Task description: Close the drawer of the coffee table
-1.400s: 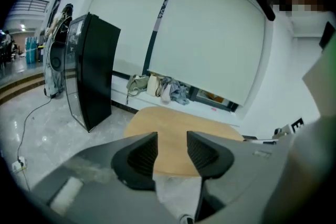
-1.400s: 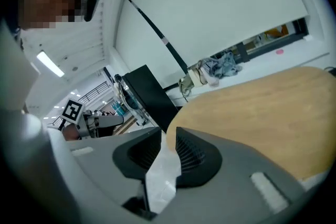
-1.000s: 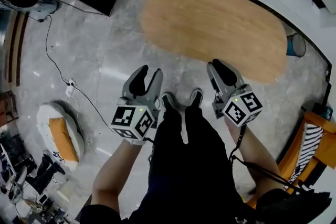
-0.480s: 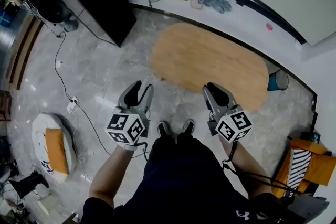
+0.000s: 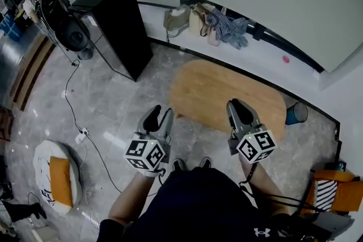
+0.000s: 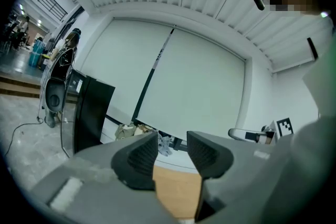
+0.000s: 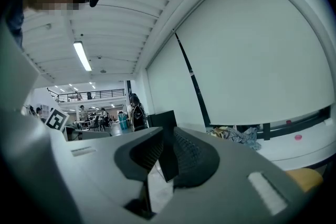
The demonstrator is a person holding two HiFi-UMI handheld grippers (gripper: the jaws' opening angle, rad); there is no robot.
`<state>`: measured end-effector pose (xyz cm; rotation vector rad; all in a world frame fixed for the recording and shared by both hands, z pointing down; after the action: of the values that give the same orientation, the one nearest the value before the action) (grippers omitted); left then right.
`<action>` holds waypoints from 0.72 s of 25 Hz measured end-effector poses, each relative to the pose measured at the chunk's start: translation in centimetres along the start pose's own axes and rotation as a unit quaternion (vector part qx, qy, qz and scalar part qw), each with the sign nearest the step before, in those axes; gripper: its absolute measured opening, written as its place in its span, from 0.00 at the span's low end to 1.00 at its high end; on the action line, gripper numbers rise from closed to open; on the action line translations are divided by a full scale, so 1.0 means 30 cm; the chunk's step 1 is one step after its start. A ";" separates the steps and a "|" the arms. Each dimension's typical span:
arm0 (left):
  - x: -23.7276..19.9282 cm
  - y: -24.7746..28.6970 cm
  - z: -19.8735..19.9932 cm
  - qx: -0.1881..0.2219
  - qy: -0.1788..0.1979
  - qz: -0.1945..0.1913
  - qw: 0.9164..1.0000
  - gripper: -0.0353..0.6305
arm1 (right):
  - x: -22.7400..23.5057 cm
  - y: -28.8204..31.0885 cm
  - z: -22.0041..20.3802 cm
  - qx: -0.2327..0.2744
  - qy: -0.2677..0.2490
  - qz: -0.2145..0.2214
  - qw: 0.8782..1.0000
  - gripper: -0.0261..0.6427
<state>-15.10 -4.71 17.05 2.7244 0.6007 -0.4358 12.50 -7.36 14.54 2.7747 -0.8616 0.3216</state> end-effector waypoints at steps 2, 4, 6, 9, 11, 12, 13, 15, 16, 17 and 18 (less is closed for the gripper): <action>0.012 -0.004 0.046 0.014 0.012 -0.007 1.000 0.32 | -0.013 0.008 0.038 0.014 -0.006 -0.001 1.000 0.12; 0.019 -0.009 0.089 0.027 0.027 -0.013 0.999 0.32 | -0.028 0.014 0.069 0.029 -0.011 -0.003 1.000 0.12; 0.028 -0.018 0.133 0.040 0.047 -0.018 0.998 0.32 | -0.046 0.016 0.095 0.040 -0.019 -0.006 0.999 0.11; 0.041 -0.026 0.209 0.057 0.085 -0.019 0.995 0.31 | -0.077 0.026 0.141 0.054 -0.036 -0.009 0.998 0.10; 0.050 -0.022 0.253 0.065 0.113 -0.016 0.991 0.29 | -0.095 0.041 0.172 0.063 -0.049 -0.008 0.997 0.10; 0.055 -0.021 0.267 0.069 0.125 -0.014 0.990 0.28 | -0.104 0.047 0.183 0.067 -0.057 -0.007 0.996 0.10; 0.061 -0.018 0.274 0.071 0.135 -0.014 0.988 0.25 | -0.114 0.052 0.190 0.070 -0.065 -0.007 0.995 0.09; 0.065 -0.015 0.273 0.072 0.149 -0.018 0.986 0.19 | -0.136 0.058 0.194 0.075 -0.081 -0.010 0.994 0.08; 0.060 -0.017 0.268 0.072 0.150 -0.021 0.986 0.14 | -0.151 0.061 0.192 0.076 -0.090 -0.012 0.993 0.08; 0.051 -0.022 0.260 0.071 0.147 -0.023 0.986 0.10 | -0.166 0.063 0.188 0.075 -0.098 -0.015 0.992 0.06; 0.040 -0.027 0.253 0.070 0.141 -0.024 0.987 0.06 | -0.180 0.064 0.183 0.074 -0.106 -0.018 0.991 0.05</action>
<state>-16.13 -6.38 9.57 2.9376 0.7327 -0.1037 7.82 -7.52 8.14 2.9994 -0.8654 0.0874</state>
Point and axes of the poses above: the fingertips, and each gripper's own axes: y forward along the fingers, x to its right, z out of its top, the point moved 6 cm from there along -y, backward along the fingers, and after that the axes turned 5 degrees about -x, right-handed, at the moved point
